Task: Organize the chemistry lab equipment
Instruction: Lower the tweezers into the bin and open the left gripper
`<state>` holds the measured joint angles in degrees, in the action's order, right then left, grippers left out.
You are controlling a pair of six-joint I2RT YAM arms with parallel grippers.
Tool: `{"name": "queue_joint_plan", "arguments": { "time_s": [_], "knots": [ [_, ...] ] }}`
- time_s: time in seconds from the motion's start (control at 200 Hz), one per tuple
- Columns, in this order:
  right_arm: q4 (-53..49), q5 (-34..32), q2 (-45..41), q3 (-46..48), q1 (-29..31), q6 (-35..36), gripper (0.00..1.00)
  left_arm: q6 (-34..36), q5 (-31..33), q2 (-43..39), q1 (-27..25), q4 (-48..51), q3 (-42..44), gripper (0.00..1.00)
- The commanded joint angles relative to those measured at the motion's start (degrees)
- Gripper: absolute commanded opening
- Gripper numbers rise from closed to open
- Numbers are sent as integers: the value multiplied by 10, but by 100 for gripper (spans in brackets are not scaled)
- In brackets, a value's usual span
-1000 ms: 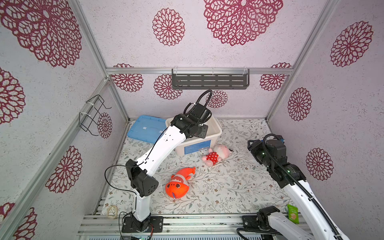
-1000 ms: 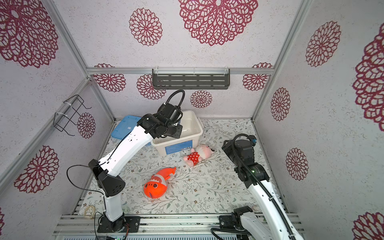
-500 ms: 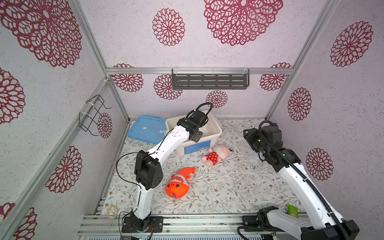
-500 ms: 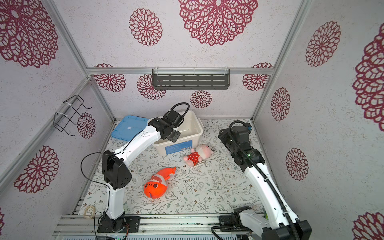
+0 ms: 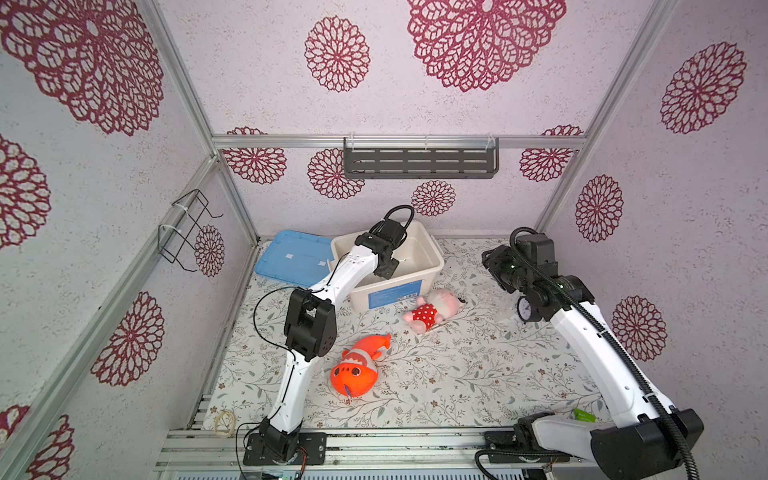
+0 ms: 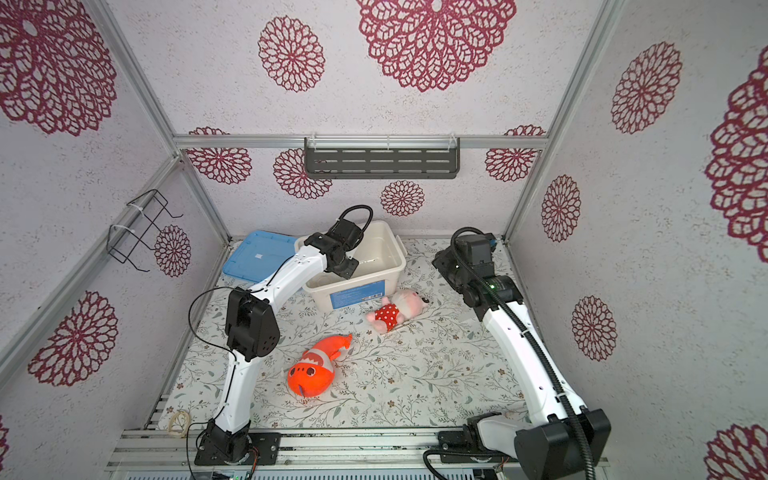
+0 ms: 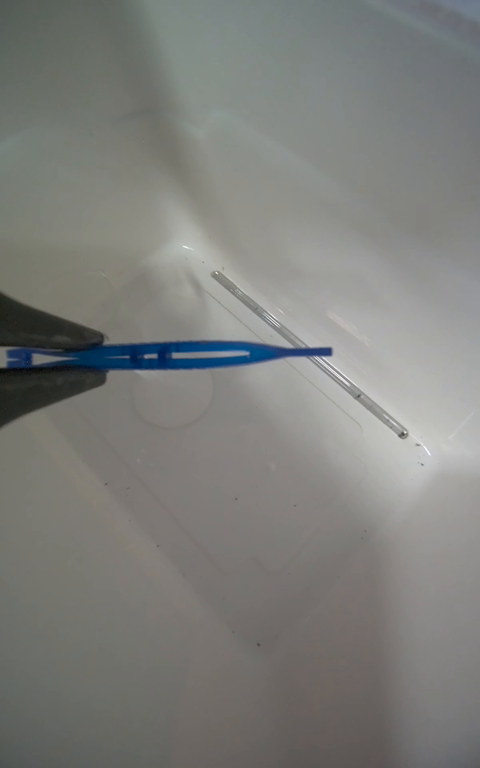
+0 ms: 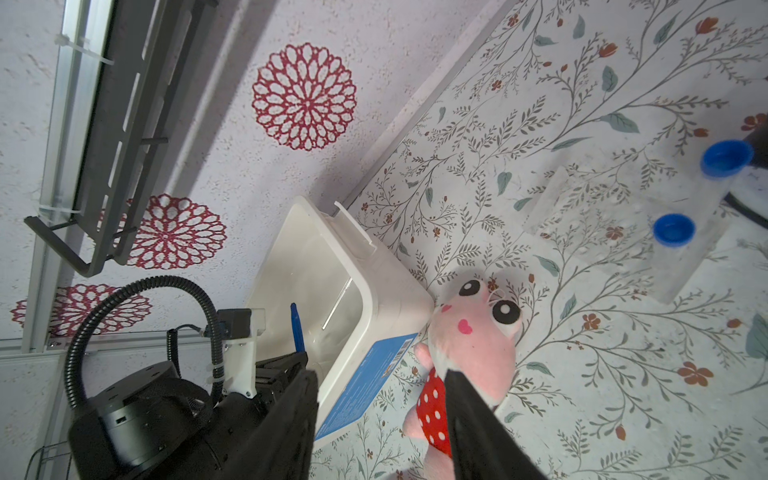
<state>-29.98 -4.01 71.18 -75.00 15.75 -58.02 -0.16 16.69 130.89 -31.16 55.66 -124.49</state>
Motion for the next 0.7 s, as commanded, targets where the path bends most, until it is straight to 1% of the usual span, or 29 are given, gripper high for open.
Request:
{"name": "queue_joint_plan", "arguments": {
  "time_s": [0.0,0.12,0.26,0.36,0.485,0.525,0.6,0.65,0.696],
  "knots": [
    [-2,0,-3,-17,1,15,54,16,-35,30,1,-13,-7,12],
    [16,-1,-4,-3,1,5,54,14,-44,40,2,-7,-11,14],
    [32,27,5,14,3,-45,54,21,-50,46,4,-13,-5,17],
    [25,28,17,7,13,-53,54,22,-52,51,4,3,-22,20],
    [17,20,19,15,21,-73,54,9,-58,44,4,7,-34,30],
    [10,20,20,19,22,-94,54,3,-60,39,4,8,-36,34],
    [-7,33,27,27,23,-152,54,0,-62,29,4,10,-37,47],
    [-14,40,35,26,28,-173,54,0,-56,23,4,17,-39,50],
    [-21,35,43,20,37,-176,54,0,-44,18,4,24,-44,53]
  ]
}}
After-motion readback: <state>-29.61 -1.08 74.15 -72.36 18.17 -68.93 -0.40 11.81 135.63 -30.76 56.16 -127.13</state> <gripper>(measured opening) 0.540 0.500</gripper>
